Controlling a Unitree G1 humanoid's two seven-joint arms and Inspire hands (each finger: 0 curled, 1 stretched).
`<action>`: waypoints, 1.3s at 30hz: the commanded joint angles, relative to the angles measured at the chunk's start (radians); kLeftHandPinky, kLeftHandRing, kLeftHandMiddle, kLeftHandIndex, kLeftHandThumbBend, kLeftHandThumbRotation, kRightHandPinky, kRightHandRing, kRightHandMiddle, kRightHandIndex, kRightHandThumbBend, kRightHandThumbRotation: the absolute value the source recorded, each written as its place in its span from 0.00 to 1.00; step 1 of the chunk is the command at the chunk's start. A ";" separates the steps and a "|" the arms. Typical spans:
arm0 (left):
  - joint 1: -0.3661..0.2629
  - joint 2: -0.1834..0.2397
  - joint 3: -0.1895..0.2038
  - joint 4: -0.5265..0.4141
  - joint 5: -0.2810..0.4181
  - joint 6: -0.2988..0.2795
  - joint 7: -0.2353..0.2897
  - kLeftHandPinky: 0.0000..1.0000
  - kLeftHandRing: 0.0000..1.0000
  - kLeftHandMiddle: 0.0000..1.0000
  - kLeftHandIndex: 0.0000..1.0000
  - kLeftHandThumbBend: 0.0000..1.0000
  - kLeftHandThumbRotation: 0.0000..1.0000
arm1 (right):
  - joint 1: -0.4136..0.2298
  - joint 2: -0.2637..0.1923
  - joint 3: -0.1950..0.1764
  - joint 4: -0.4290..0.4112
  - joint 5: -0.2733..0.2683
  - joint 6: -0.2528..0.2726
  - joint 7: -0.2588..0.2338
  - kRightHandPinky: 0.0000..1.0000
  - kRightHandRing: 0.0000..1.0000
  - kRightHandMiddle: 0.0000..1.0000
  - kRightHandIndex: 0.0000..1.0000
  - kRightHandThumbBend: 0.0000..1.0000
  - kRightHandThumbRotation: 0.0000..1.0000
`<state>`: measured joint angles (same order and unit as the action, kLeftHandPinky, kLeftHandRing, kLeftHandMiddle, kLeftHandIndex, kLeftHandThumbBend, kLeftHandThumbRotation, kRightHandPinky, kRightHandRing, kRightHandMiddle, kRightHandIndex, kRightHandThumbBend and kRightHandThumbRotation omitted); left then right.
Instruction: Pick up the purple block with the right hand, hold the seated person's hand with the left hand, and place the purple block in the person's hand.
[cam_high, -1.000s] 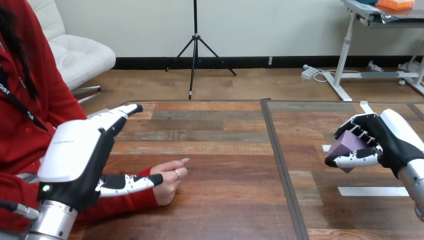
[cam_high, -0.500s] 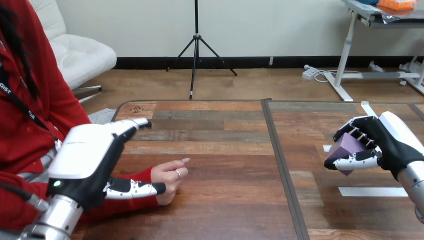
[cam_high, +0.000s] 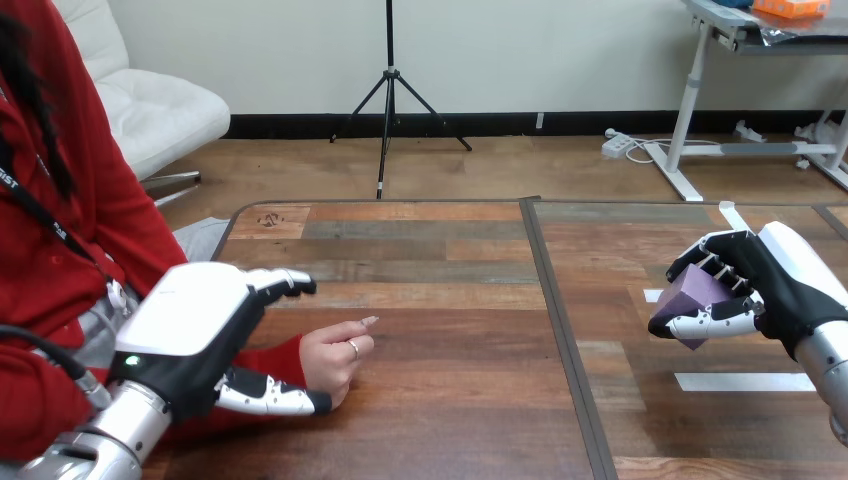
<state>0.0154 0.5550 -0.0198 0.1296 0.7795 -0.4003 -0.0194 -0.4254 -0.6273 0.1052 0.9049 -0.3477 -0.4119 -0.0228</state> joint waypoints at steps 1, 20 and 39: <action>-0.089 0.043 -0.027 0.037 -0.011 -0.010 -0.002 0.72 0.75 0.77 0.76 1.00 0.47 | -0.041 -0.010 -0.034 -0.043 0.025 -0.032 -0.017 0.37 0.40 0.46 0.50 0.66 0.00; -0.153 0.073 -0.090 0.099 0.031 0.070 -0.028 0.74 0.77 0.78 0.77 1.00 0.44 | -0.043 -0.007 -0.030 -0.038 0.021 -0.029 -0.016 0.36 0.40 0.46 0.50 0.66 0.00; -0.188 0.086 -0.147 0.107 0.123 0.193 -0.013 0.75 0.78 0.79 0.78 1.00 0.36 | -0.044 -0.006 -0.034 -0.044 0.025 -0.035 -0.016 0.37 0.40 0.46 0.50 0.66 0.00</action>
<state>-0.0946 0.6195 -0.1531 0.2384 0.8809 -0.2361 -0.0557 -0.4254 -0.6273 0.1048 0.9049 -0.3469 -0.4228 -0.0230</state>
